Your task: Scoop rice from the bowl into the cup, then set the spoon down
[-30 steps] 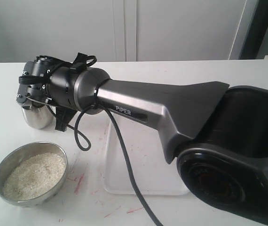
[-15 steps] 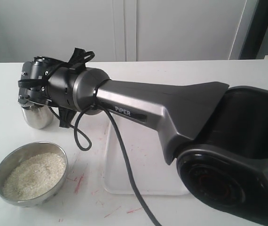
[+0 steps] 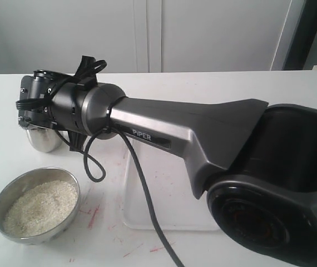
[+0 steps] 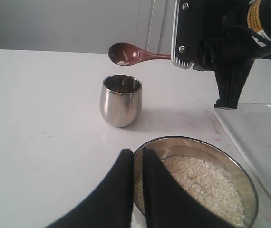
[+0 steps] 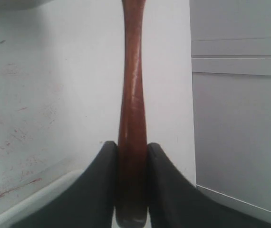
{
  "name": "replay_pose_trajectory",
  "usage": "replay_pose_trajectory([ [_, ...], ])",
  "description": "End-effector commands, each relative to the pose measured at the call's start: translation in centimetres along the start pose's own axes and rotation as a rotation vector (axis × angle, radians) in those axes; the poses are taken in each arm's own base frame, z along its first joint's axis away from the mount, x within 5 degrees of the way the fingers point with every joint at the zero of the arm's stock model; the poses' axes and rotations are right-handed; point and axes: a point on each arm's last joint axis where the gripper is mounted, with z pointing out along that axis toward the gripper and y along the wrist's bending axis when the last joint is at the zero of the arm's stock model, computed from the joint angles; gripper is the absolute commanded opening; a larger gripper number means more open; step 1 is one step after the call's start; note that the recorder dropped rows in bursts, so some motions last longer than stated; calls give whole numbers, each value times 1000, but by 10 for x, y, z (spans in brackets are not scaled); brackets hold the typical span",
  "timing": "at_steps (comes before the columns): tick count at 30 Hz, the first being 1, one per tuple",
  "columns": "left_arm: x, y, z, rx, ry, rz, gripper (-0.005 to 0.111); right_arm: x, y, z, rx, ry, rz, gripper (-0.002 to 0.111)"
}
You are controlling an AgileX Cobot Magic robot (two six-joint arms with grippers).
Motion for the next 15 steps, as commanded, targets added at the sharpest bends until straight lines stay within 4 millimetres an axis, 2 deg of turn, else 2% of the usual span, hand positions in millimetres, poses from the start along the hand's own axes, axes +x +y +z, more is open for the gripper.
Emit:
replay_pose_trajectory([
  [1, -1, 0, 0, 4, -4, -11, 14, 1, -5, -3, 34, 9, -25, 0],
  [15, -1, 0, 0, 4, -4, -11, 14, -4, -3, -8, 65, 8, -107, 0],
])
